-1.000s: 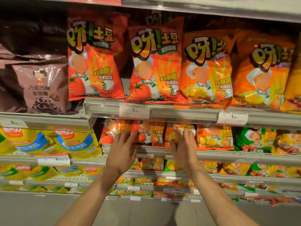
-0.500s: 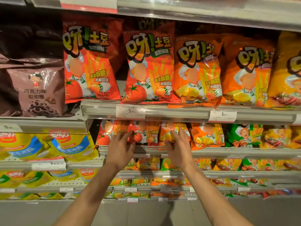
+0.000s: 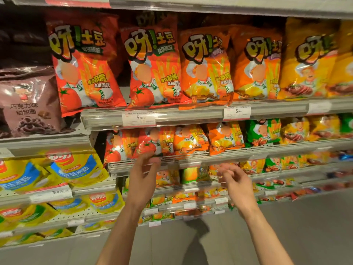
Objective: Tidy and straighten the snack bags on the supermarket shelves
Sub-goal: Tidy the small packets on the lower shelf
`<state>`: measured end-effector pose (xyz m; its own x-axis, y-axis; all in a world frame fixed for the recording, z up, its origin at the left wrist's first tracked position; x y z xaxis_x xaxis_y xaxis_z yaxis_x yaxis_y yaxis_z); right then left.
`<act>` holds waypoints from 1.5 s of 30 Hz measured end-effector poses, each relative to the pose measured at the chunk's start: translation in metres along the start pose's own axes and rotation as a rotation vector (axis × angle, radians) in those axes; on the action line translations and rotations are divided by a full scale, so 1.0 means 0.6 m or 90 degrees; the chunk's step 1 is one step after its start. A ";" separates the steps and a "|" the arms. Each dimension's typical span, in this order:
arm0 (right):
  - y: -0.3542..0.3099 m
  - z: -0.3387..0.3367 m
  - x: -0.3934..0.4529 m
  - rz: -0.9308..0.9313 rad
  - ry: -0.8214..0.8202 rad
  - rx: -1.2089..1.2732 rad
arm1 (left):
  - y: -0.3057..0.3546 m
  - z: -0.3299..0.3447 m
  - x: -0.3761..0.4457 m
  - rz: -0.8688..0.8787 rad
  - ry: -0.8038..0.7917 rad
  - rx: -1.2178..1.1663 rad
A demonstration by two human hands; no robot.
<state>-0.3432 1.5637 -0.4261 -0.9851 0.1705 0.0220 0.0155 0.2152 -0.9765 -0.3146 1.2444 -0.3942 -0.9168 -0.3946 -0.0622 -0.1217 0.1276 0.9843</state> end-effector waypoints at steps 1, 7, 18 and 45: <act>0.005 -0.019 -0.002 0.002 0.010 0.007 | 0.003 0.011 -0.011 -0.009 0.000 -0.015; 0.037 -0.136 0.046 0.007 0.029 0.061 | 0.032 0.108 -0.048 -0.014 0.026 -0.067; 0.054 -0.355 0.207 -0.069 -0.025 0.010 | 0.099 0.408 -0.083 -0.076 0.002 -0.231; 0.056 -0.430 0.353 -0.075 -0.046 -0.058 | 0.086 0.589 0.007 -0.026 -0.049 -0.049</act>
<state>-0.5069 1.8552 -0.3991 -0.9908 0.0702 0.1159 -0.0881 0.3162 -0.9446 -0.4592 1.5710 -0.4020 -0.9385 -0.3264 -0.1128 -0.1334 0.0414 0.9902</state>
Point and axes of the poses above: each hand's wrist, its own x-axis towards the middle knuckle, its own z-axis out of the palm, y = z × x, the point moved 10 cm from there along x, towards the middle knuckle, and after that the axes turned 7 degrees about -z, right-handed, at the moved point
